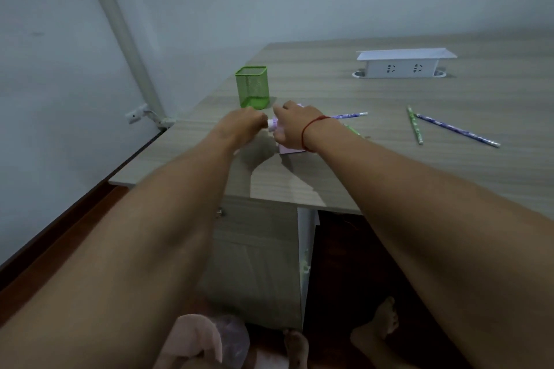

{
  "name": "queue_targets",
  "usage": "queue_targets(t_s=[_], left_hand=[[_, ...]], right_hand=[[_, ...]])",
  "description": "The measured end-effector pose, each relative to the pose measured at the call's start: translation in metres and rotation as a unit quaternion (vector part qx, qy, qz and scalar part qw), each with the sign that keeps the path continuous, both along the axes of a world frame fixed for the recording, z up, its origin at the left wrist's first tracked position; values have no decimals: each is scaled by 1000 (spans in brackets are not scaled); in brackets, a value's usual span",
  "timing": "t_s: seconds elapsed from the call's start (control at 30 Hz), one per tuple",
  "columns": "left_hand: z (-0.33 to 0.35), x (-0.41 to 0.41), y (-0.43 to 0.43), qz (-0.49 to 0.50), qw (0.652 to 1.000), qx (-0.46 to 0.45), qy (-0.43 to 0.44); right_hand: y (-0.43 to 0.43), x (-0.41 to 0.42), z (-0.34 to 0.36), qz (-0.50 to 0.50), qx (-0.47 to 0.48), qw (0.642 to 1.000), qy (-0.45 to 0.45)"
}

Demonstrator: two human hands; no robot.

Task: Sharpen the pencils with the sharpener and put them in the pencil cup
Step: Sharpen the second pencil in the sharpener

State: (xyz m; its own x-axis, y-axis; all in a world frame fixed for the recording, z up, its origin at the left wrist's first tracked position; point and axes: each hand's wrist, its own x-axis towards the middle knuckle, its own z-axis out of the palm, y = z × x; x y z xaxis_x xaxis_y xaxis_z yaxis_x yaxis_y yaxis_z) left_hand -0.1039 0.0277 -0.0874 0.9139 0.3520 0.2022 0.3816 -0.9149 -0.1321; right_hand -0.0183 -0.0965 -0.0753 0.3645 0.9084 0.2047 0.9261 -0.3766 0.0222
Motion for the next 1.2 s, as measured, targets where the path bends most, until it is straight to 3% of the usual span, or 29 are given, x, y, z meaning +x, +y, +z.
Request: queue_targets(t_s=[0.2, 0.6, 0.83, 1.2], left_hand=[[14, 2, 9, -49, 993, 91, -64], [6, -32, -28, -80, 985, 57, -142], [-17, -36, -43, -3, 995, 1, -100], [-35, -17, -31, 15, 1000, 8, 14]], right_hand=[[2, -1, 6, -24, -18, 1000, 6], [4, -10, 12, -64, -26, 998, 2], [3, -11, 12, -60, -25, 998, 1], [4, 0, 6, -14, -30, 999, -3]])
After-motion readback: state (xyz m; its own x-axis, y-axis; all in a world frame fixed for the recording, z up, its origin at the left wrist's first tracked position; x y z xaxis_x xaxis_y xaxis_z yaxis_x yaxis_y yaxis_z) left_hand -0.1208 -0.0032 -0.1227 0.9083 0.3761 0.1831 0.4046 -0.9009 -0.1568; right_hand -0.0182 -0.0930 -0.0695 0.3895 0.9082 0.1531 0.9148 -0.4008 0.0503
